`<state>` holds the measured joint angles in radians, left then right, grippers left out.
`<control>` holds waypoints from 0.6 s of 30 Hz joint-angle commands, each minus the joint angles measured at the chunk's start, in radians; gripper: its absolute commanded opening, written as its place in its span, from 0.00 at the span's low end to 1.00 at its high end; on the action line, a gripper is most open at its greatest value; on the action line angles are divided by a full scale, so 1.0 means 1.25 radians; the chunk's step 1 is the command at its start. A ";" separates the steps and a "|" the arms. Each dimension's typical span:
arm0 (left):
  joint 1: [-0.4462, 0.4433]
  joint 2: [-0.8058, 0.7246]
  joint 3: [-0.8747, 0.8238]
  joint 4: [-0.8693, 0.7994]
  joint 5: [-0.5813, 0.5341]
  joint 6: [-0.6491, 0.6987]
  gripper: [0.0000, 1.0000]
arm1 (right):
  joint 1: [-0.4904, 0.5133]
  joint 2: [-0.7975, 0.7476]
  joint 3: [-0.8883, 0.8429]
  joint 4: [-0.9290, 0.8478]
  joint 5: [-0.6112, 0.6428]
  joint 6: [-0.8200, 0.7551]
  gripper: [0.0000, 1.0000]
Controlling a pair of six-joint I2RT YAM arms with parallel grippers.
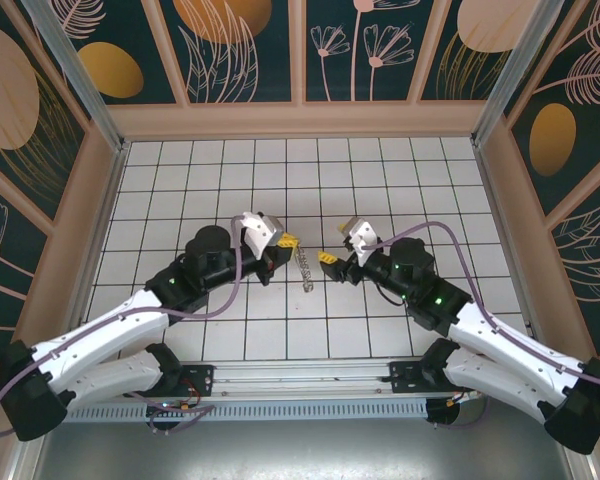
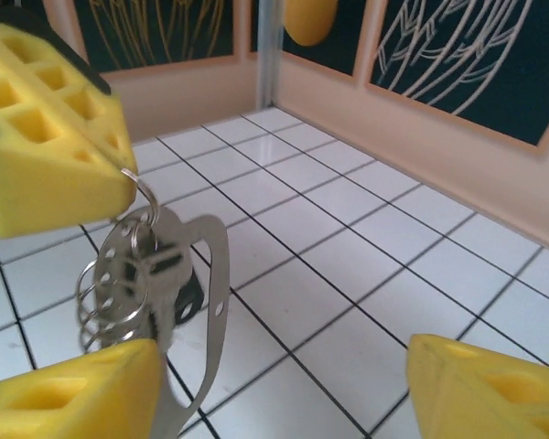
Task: Put the keys on the keyring
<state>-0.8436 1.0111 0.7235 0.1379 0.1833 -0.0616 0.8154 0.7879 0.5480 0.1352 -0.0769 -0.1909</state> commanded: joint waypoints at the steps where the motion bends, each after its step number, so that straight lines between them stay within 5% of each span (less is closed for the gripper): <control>1: 0.006 0.032 0.048 0.037 -0.078 -0.017 0.00 | -0.015 -0.037 -0.027 0.051 0.011 0.039 0.80; 5: 0.019 0.084 0.057 0.040 -0.108 -0.061 0.00 | -0.033 -0.069 -0.049 0.055 0.020 0.050 0.99; 14: 0.031 0.195 0.065 0.077 -0.154 -0.099 0.00 | -0.084 -0.115 -0.095 0.098 0.041 0.063 0.99; 18: 0.064 0.272 0.091 0.121 -0.103 -0.107 0.00 | -0.104 -0.134 -0.100 0.119 0.040 0.063 0.99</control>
<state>-0.7937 1.3102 0.7860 0.1940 0.0212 -0.1673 0.7010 0.6495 0.4351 0.2066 -0.0448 -0.1272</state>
